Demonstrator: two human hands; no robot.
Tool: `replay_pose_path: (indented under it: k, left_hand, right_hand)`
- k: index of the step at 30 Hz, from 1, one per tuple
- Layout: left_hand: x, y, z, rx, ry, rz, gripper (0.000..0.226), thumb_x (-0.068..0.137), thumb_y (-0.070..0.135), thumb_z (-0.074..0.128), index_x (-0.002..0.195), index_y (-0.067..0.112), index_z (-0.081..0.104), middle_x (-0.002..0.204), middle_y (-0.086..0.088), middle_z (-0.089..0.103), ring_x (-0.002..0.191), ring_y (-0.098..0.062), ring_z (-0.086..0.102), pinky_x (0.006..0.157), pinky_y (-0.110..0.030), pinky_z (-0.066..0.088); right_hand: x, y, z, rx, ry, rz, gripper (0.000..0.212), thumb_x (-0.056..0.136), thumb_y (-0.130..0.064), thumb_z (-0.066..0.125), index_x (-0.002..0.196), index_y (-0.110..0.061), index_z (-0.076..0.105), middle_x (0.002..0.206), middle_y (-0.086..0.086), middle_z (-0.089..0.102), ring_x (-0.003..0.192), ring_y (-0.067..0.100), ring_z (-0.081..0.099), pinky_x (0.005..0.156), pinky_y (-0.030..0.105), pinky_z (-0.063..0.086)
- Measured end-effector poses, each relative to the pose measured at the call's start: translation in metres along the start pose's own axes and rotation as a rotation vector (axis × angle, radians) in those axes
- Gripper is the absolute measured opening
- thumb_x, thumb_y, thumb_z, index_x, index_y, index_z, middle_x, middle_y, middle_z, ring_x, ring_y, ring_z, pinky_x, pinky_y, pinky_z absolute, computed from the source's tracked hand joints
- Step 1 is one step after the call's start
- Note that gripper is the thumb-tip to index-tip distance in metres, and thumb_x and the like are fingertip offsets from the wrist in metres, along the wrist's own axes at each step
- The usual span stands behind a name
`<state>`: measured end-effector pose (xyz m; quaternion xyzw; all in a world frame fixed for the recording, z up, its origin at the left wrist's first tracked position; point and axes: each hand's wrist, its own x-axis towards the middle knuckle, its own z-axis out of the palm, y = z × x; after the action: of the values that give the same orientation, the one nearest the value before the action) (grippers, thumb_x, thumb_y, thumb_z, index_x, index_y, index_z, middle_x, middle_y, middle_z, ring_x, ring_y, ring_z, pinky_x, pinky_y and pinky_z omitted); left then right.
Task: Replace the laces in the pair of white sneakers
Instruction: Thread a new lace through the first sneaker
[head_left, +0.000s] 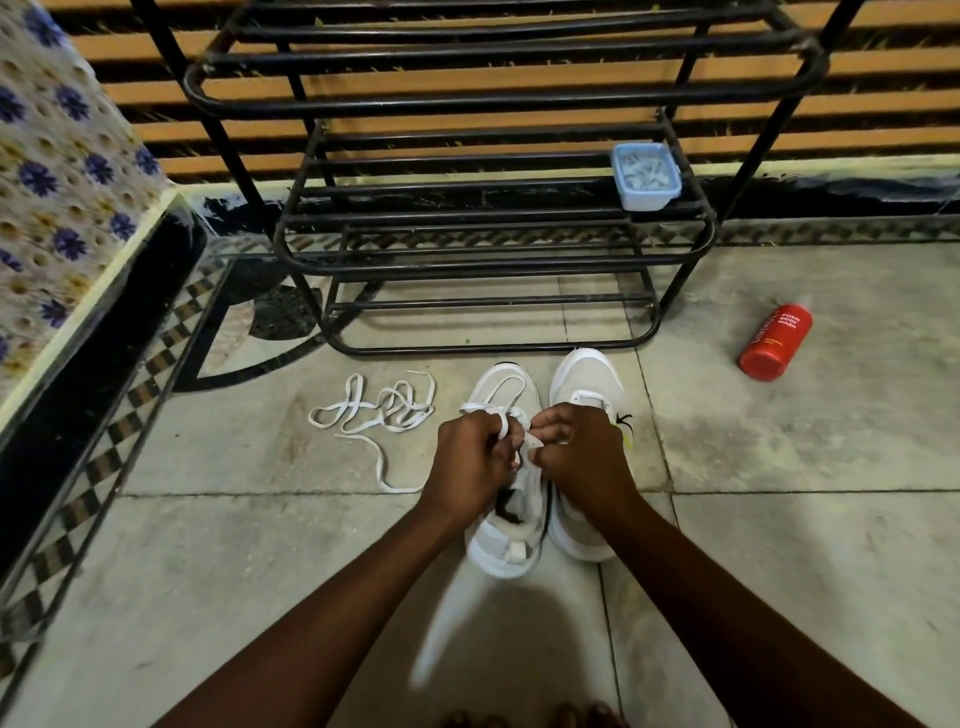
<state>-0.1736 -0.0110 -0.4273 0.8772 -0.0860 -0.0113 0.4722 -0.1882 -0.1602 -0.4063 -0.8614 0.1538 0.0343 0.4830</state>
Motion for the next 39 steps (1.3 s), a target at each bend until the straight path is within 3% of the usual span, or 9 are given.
replay_pose_path:
  k: [6, 14, 18, 22, 25, 28, 30, 34, 39]
  left_hand:
    - [0.001, 0.011, 0.004, 0.209, -0.009, 0.073, 0.019, 0.073, -0.004, 0.056, 0.065, 0.013, 0.056, 0.068, -0.003, 0.064, 0.069, -0.024, 0.061, 0.065, -0.041, 0.052]
    - [0.008, 0.023, 0.001, 0.39, -0.063, 0.003, 0.018, 0.068, 0.003, 0.056, 0.072, 0.021, 0.055, 0.081, 0.004, 0.066, 0.081, -0.026, 0.061, 0.062, -0.035, 0.05]
    - [0.008, 0.015, 0.004, 0.351, -0.023, 0.044, 0.015, 0.09, -0.001, 0.06, 0.094, 0.01, 0.07, 0.105, -0.008, 0.063, 0.1, -0.026, 0.056, 0.082, -0.034, 0.048]
    - [0.005, 0.018, 0.002, 0.279, -0.013, 0.03, 0.018, 0.071, -0.003, 0.056, 0.072, 0.014, 0.061, 0.077, -0.001, 0.061, 0.074, -0.02, 0.058, 0.065, -0.037, 0.049]
    - [0.004, 0.02, 0.003, 0.373, -0.009, 0.083, 0.015, 0.07, -0.002, 0.057, 0.071, 0.012, 0.06, 0.079, 0.0, 0.057, 0.077, -0.02, 0.055, 0.062, -0.039, 0.048]
    - [0.002, 0.015, 0.008, 0.277, 0.043, 0.111, 0.015, 0.069, -0.005, 0.059, 0.065, 0.005, 0.048, 0.069, -0.004, 0.054, 0.07, -0.026, 0.052, 0.061, -0.045, 0.046]
    - [0.002, 0.008, 0.011, 0.148, 0.098, 0.033, 0.017, 0.074, -0.003, 0.063, 0.065, 0.005, 0.05, 0.066, -0.003, 0.061, 0.068, -0.025, 0.059, 0.061, -0.041, 0.05]
    - [0.01, -0.003, 0.012, -0.031, 0.107, -0.137, 0.019, 0.074, -0.004, 0.07, 0.071, 0.014, 0.069, 0.072, 0.017, 0.072, 0.068, 0.003, 0.068, 0.06, -0.02, 0.052]
    - [0.018, -0.004, 0.009, -0.031, 0.045, -0.124, 0.03, 0.073, -0.002, 0.072, 0.068, 0.027, 0.072, 0.068, 0.017, 0.072, 0.067, 0.005, 0.066, 0.062, -0.007, 0.042]
  right_hand:
    - [0.001, -0.002, 0.0, 0.001, 0.021, -0.003, 0.03, 0.065, -0.002, 0.074, 0.09, -0.017, 0.073, 0.073, -0.004, 0.075, 0.077, 0.008, 0.072, 0.078, 0.026, 0.053]
    - [-0.001, -0.002, 0.004, 0.05, 0.091, 0.061, 0.023, 0.065, -0.005, 0.076, 0.084, -0.018, 0.073, 0.071, -0.005, 0.074, 0.071, 0.005, 0.07, 0.068, 0.02, 0.049]
    - [-0.002, -0.004, 0.003, 0.074, 0.103, 0.074, 0.024, 0.064, -0.004, 0.077, 0.084, -0.015, 0.073, 0.075, -0.001, 0.075, 0.076, 0.011, 0.072, 0.077, 0.029, 0.057]
    - [-0.002, -0.004, 0.004, 0.091, 0.087, 0.068, 0.024, 0.064, -0.002, 0.077, 0.085, -0.012, 0.072, 0.077, 0.002, 0.075, 0.079, 0.018, 0.073, 0.08, 0.039, 0.059]
    - [-0.001, -0.003, 0.005, 0.087, 0.089, 0.051, 0.024, 0.064, -0.001, 0.077, 0.084, -0.012, 0.072, 0.076, 0.003, 0.075, 0.077, 0.019, 0.073, 0.079, 0.039, 0.058]
    - [0.001, -0.003, 0.005, 0.08, 0.094, 0.047, 0.023, 0.063, -0.008, 0.084, 0.081, -0.016, 0.071, 0.073, -0.004, 0.074, 0.073, 0.009, 0.072, 0.07, 0.016, 0.052]
    - [0.002, -0.002, 0.005, 0.062, 0.092, 0.051, 0.022, 0.065, -0.014, 0.084, 0.082, -0.018, 0.072, 0.073, -0.006, 0.074, 0.071, 0.004, 0.07, 0.061, 0.005, 0.042]
    - [0.002, -0.004, 0.005, 0.002, 0.076, 0.014, 0.013, 0.074, -0.011, 0.077, 0.085, -0.016, 0.073, 0.076, -0.004, 0.075, 0.077, 0.008, 0.07, 0.062, 0.008, 0.041]
    - [0.002, -0.005, 0.003, 0.011, 0.058, 0.008, 0.009, 0.079, -0.008, 0.073, 0.081, -0.017, 0.073, 0.077, 0.0, 0.075, 0.079, 0.015, 0.072, 0.076, 0.031, 0.056]
